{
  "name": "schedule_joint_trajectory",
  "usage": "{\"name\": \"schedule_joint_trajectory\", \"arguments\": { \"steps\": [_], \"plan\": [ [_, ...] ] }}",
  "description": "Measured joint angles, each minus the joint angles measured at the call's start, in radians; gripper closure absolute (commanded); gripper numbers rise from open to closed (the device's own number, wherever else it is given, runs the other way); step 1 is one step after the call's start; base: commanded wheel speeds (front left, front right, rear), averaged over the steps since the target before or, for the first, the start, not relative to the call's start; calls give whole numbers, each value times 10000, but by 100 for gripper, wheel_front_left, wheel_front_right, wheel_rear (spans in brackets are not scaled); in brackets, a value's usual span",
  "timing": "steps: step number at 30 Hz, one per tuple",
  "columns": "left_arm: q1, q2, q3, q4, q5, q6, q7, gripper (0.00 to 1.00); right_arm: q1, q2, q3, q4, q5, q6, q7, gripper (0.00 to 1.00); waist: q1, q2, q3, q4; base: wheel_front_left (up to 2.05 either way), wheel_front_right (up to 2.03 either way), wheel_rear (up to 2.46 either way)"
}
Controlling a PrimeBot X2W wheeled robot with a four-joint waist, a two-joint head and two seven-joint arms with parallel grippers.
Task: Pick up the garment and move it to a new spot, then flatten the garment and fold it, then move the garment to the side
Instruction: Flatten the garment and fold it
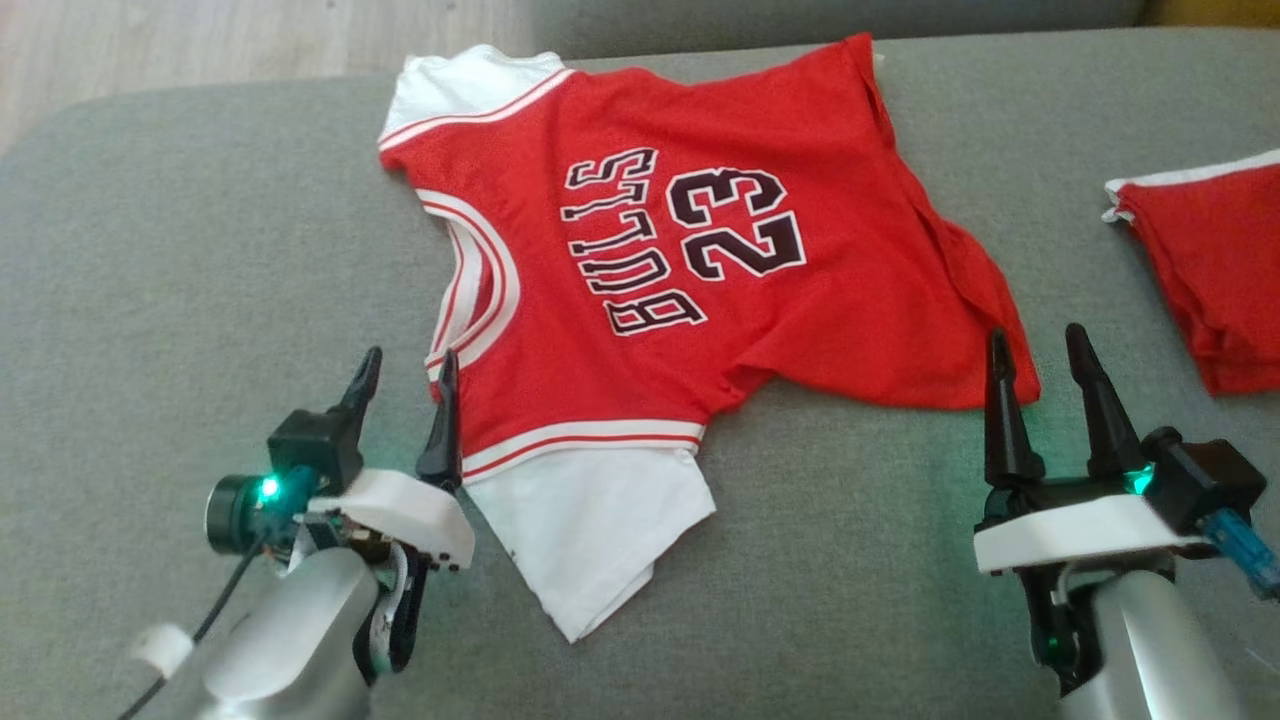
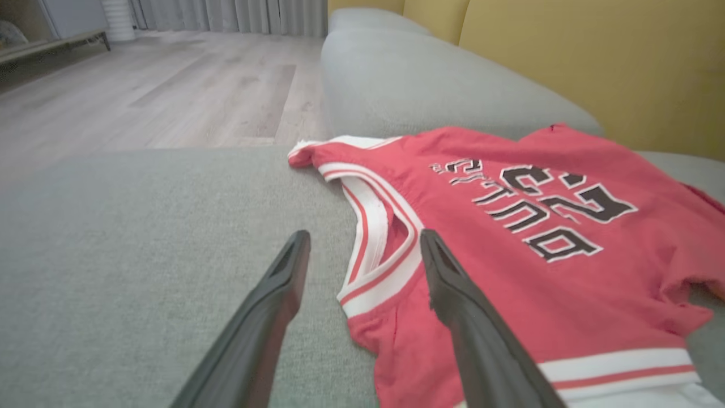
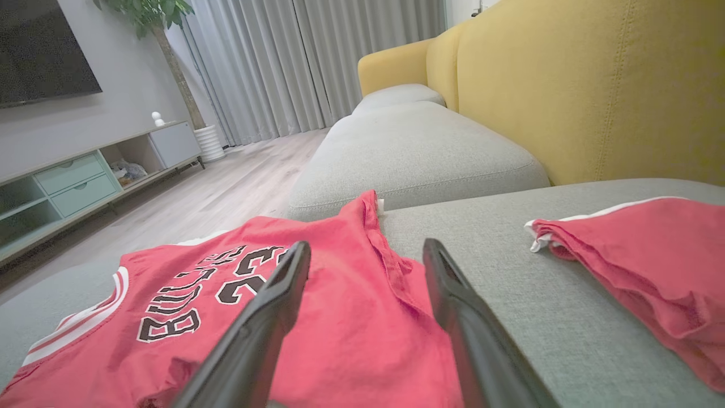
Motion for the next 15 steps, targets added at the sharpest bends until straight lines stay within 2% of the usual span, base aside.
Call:
{"name": "schedule_joint_trajectory", "arguments": {
  "steps": [5,11,15],
  "plan": [
    [-459,-17,-349,930,-176,-479,1141,0,-12,0,58,-6,0,0,0,0,1,0,287,-252,0,0,0],
    [-842,-2,-339,1868,-178,-372,1513,0,-35,0,117,-4,6,0,0,0,1,0,565,-632,0,0,0],
    [-1163,-2,-345,2180,-261,-523,1601,0,-36,0,157,-4,77,0,0,0,1,0,674,-820,0,0,0]
  ]
}}
